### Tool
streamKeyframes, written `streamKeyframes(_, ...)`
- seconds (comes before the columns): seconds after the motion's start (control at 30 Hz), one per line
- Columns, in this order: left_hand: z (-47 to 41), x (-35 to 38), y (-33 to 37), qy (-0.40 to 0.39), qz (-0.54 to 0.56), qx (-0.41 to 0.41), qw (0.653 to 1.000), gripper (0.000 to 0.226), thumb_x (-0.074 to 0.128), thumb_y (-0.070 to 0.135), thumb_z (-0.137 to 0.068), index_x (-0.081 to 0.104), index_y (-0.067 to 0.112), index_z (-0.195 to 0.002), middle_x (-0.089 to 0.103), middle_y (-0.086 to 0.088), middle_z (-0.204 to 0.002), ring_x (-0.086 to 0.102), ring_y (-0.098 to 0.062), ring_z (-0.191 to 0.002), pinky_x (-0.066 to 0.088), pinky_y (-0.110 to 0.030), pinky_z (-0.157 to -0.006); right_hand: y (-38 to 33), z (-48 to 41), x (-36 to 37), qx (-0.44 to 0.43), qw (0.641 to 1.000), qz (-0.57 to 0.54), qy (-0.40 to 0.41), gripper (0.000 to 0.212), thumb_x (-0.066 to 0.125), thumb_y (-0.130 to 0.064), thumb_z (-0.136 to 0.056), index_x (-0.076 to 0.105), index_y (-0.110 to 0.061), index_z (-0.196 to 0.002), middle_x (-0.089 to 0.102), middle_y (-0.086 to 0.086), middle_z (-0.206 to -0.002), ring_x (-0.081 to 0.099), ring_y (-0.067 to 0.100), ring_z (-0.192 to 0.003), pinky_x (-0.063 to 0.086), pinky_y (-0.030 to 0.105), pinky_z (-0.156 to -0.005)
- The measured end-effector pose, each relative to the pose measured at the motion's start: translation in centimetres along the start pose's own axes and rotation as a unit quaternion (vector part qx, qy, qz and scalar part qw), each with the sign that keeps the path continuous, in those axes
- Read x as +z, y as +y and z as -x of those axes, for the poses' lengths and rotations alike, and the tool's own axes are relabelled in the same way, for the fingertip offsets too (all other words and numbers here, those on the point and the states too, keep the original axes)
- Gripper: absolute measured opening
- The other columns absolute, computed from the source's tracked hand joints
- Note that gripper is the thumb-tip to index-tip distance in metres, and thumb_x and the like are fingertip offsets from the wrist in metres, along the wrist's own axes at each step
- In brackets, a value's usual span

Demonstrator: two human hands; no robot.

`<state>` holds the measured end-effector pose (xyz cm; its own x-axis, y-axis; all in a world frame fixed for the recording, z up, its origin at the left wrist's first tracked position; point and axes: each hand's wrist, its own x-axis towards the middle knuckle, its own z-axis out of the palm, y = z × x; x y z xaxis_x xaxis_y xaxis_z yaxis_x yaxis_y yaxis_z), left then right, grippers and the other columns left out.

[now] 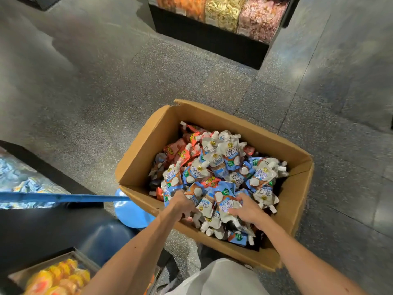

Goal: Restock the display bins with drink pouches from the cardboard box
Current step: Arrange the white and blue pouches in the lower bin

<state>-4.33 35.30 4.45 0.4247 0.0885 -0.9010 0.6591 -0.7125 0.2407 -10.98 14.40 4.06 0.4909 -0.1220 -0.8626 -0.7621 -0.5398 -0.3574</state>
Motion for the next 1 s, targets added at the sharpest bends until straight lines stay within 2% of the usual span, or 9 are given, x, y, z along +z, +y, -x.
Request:
streamKeyframes(0.1,0.1,-0.8,-0.1,0.051,-0.001,0.009,0.999,0.035,0.079,0.007,-0.080,0.053,0.010,-0.104,0.064,-0.010,-0.108,0.062,-0.026,-0.097,0.058,-0.038,-0.087,1.0,0.5,0.5,0.007,1.000,-0.023,-0.001,0.037,0.068,-0.023,-0.093,0.045,-0.017,-0.122,0.053,0.003,-0.120,0.052,0.018,-0.101,0.044,0.030,-0.083)
streamKeyframes(0.27,0.6,-3.1,0.2,0.100,0.053,0.034,0.993,0.045,0.072,-0.001,-0.081,0.040,0.016,-0.108,0.053,-0.002,-0.088,0.057,-0.024,-0.093,0.054,-0.034,-0.070,1.9,0.6,0.7,-0.024,0.998,0.019,0.055,0.034,0.065,-0.026,-0.095,0.048,-0.019,-0.123,0.058,0.001,-0.122,0.053,0.017,-0.099,0.043,0.030,-0.081)
streamKeyframes(0.4,1.0,-4.9,-0.2,0.043,0.177,0.059,0.982,0.057,0.081,-0.008,-0.065,0.060,0.011,-0.114,0.068,-0.015,-0.098,0.069,-0.030,-0.085,0.062,-0.043,-0.064,1.6,1.2,-0.9,-0.055,0.994,-0.059,0.069,0.042,0.066,-0.026,-0.095,0.045,-0.016,-0.130,0.047,-0.001,-0.120,0.047,0.016,-0.107,0.042,0.031,-0.089)
streamKeyframes(0.5,1.8,-5.8,-0.8,-0.012,0.264,0.077,0.961,0.047,0.075,-0.016,-0.073,0.062,0.007,-0.111,0.070,-0.017,-0.092,0.069,-0.029,-0.078,0.059,-0.041,-0.068,0.5,1.3,-2.6,-0.073,0.979,-0.174,0.072,0.041,0.071,-0.022,-0.092,0.048,-0.013,-0.124,0.055,0.003,-0.123,0.057,0.019,-0.108,0.049,0.032,-0.084)
streamKeyframes(0.67,3.2,-7.6,-1.2,-0.083,0.361,0.116,0.922,0.047,0.076,-0.012,-0.075,0.061,0.006,-0.116,0.069,-0.019,-0.091,0.063,-0.029,-0.082,0.051,-0.038,-0.072,-3.7,2.5,-4.7,-0.090,0.933,-0.348,0.022,0.022,0.068,-0.012,-0.093,0.053,-0.012,-0.110,0.067,0.016,-0.116,0.064,0.028,-0.094,0.052,0.047,-0.088)
streamKeyframes(0.73,4.2,-8.4,-1.4,-0.098,0.388,0.137,0.906,0.051,0.078,-0.009,-0.075,0.061,0.007,-0.121,0.068,-0.026,-0.102,0.063,-0.031,-0.091,0.054,-0.041,-0.078,-5.7,3.2,-5.1,-0.096,0.914,-0.395,-0.011,0.032,0.067,-0.011,-0.094,0.052,-0.006,-0.123,0.069,0.017,-0.116,0.067,0.030,-0.094,0.054,0.049,-0.086)
streamKeyframes(0.8,5.6,-9.6,-1.9,-0.098,0.400,0.167,0.896,0.046,0.076,-0.006,-0.079,0.062,0.008,-0.120,0.071,-0.021,-0.109,0.067,-0.027,-0.094,0.058,-0.038,-0.076,-7.5,4.2,-4.8,-0.111,0.901,-0.415,-0.057,0.042,0.063,-0.012,-0.096,0.048,-0.003,-0.134,0.074,0.010,-0.103,0.072,0.024,-0.082,0.054,0.054,-0.089)
streamKeyframes(0.87,7.5,-11.1,-2.9,-0.087,0.418,0.198,0.882,0.039,0.072,-0.005,-0.082,0.063,0.007,-0.119,0.073,-0.015,-0.109,0.071,-0.023,-0.090,0.058,-0.033,-0.069,-9.6,5.1,-4.2,-0.143,0.898,-0.403,-0.101,0.030,0.059,-0.012,-0.099,0.056,-0.003,-0.127,0.073,0.005,-0.085,0.071,0.019,-0.068,0.050,0.057,-0.091)
streamKeyframes(1.0,12.3,-14.4,-6.5,-0.040,0.485,0.230,0.843,0.045,0.074,-0.005,-0.073,0.064,0.004,-0.117,0.072,-0.013,-0.102,0.072,-0.022,-0.081,0.059,-0.031,-0.066,-15.0,8.0,-1.1,-0.188,0.900,-0.364,-0.146,0.022,0.057,-0.016,-0.100,0.062,-0.008,-0.120,0.073,0.004,-0.083,0.070,0.018,-0.067,0.059,0.040,-0.065)
